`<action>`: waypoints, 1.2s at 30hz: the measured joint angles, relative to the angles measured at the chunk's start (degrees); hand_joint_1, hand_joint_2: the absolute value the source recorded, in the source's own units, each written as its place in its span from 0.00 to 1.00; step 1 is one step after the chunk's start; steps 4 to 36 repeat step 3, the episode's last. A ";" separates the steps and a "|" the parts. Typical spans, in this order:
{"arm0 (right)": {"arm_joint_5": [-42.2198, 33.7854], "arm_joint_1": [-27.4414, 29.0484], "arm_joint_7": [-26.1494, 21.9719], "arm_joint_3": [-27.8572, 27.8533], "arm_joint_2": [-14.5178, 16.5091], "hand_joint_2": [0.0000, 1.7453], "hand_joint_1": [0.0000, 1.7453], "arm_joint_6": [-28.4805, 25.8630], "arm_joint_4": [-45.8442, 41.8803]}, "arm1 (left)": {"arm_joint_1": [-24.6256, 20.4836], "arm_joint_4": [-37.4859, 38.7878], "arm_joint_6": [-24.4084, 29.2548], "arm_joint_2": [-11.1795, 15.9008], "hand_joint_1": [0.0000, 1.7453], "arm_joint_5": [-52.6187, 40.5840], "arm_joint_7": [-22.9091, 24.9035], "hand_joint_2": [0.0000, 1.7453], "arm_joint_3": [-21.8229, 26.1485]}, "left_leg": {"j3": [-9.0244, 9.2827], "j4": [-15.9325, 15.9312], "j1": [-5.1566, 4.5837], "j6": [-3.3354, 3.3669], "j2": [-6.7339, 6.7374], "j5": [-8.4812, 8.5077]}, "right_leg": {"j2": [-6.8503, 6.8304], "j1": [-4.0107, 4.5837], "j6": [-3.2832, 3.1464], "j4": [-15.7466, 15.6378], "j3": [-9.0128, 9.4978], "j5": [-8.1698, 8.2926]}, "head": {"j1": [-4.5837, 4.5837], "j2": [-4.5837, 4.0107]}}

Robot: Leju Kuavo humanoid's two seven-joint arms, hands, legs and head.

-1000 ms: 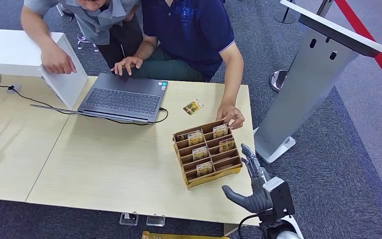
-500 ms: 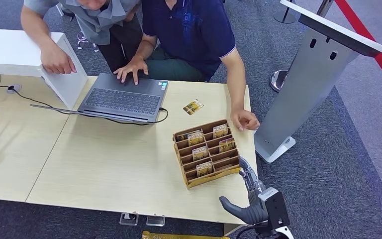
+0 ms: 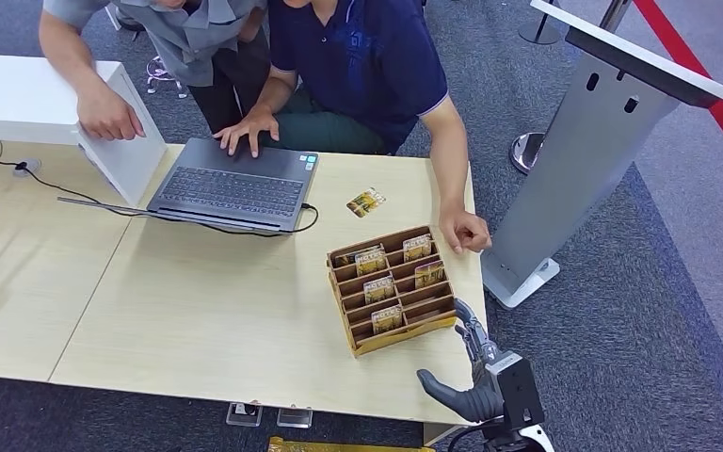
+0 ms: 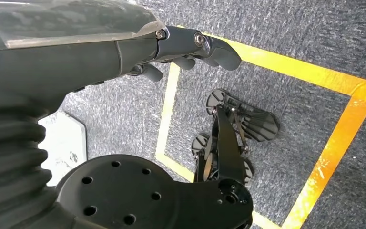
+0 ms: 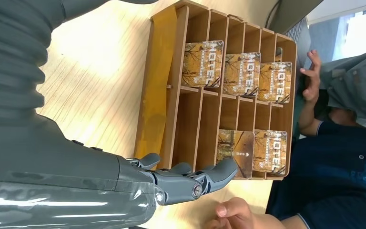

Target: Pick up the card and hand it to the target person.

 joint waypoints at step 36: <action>0.42 -0.10 -0.06 -0.08 -0.05 1.00 0.00 -0.44 -0.04 | 0.00 0.02 -0.02 -0.10 0.00 0.04 -0.07 0.00 0.02 | -0.01 -0.02 -0.01 0.00 0.00 0.02 | -0.01 -0.01 0.01 0.00 -0.02 0.01 | 0.00 0.00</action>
